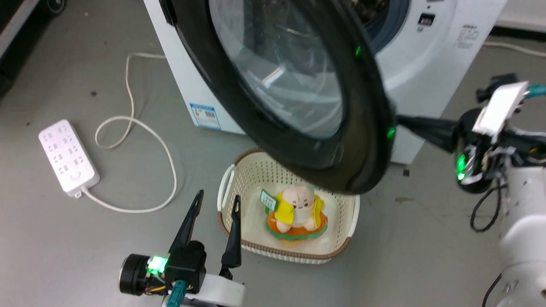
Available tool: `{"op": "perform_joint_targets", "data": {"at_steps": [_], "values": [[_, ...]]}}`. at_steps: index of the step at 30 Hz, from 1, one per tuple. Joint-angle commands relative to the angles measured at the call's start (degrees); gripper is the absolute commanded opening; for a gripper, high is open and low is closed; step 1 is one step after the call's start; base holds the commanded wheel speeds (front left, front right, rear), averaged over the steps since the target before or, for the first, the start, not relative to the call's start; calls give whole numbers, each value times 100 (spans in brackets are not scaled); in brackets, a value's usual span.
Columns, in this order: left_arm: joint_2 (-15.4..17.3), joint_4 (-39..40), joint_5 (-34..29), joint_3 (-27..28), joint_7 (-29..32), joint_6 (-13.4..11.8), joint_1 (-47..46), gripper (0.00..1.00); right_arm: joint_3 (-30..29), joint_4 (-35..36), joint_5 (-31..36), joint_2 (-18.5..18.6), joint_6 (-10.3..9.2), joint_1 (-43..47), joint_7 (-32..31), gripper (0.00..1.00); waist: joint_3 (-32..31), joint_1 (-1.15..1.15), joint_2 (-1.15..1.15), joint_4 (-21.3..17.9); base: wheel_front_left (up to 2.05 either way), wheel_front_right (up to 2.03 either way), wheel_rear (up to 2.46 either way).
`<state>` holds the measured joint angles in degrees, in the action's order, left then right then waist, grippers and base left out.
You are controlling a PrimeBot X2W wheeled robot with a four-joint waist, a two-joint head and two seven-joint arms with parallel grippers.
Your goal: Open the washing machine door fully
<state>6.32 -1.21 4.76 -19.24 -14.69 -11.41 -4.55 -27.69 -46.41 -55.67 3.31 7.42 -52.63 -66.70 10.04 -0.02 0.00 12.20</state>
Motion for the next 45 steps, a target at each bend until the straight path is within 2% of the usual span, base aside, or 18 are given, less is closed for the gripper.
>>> {"op": "perform_joint_targets", "data": {"at_steps": [1,3,4,5,11,16,20,24,25,26,27,28,31,33,39,42,44,45], "values": [[24,-36,29,41,-30,38,92,100,339,39,-365,-40,7,228,-30,0,-186,2,0,-15,0,0,0],[33,-54,38,46,-30,48,125,100,581,58,-615,-41,7,343,-3,0,-227,2,0,-14,0,0,0],[41,-74,53,52,-30,61,183,100,1118,121,-1141,-41,7,563,82,0,-281,2,0,-10,0,0,0],[41,-74,53,52,-30,61,183,100,1118,121,-1141,-41,7,563,82,0,-281,2,0,-10,0,0,0],[37,-106,56,33,-30,96,258,100,2749,513,-2516,-42,7,1219,589,0,-357,2,0,45,0,0,0],[28,-125,46,-22,-30,135,340,100,3861,918,-3219,-43,7,1659,1071,0,-406,2,0,111,0,0,0],[6,-124,70,-10,-30,122,406,100,4314,1057,-3454,-43,7,1827,1467,0,-438,2,0,158,0,0,0],[26,-106,80,34,-30,121,456,100,4354,971,-3531,-42,7,1824,1761,0,-491,2,0,171,0,0,0],[40,-99,84,58,-30,118,468,100,4311,954,-3508,-26,7,1809,1871,32,-512,2,0,164,0,0,0],[54,-97,90,82,-30,116,482,100,4261,942,-3505,-11,7,1804,1961,83,-546,2,0,153,0,0,0],[69,-96,96,105,-30,114,501,100,4218,963,-3484,26,7,1802,2051,100,-583,2,0,139,0,0,0],[84,-95,102,126,-30,113,518,100,4174,1020,-3444,80,7,1811,2156,100,-622,2,0,122,0,0,0],[128,-82,115,185,-30,116,554,100,4032,1405,-3138,332,7,1920,2688,100,-752,2,0,48,0,0,0],[156,-64,132,233,-30,122,564,100,3981,1858,-2685,577,7,2040,3243,100,-825,2,0,-18,0,0,0],[234,18,207,434,-30,121,581,100,4137,3572,-521,1464,7,2677,5394,100,-1021,2,0,-294,0,0,0],[264,76,224,527,-30,88,611,100,4174,4066,585,1839,7,3035,6351,100,-1087,2,0,-460,0,0,0],[286,108,240,588,-30,72,640,100,4088,4264,1202,1947,7,3294,6809,100,-1106,2,0,-564,0,0,0],[303,141,249,627,-30,68,675,100,3911,4427,1877,1987,7,3589,7160,100,-1127,2,0,-654,0,0,0]]}}
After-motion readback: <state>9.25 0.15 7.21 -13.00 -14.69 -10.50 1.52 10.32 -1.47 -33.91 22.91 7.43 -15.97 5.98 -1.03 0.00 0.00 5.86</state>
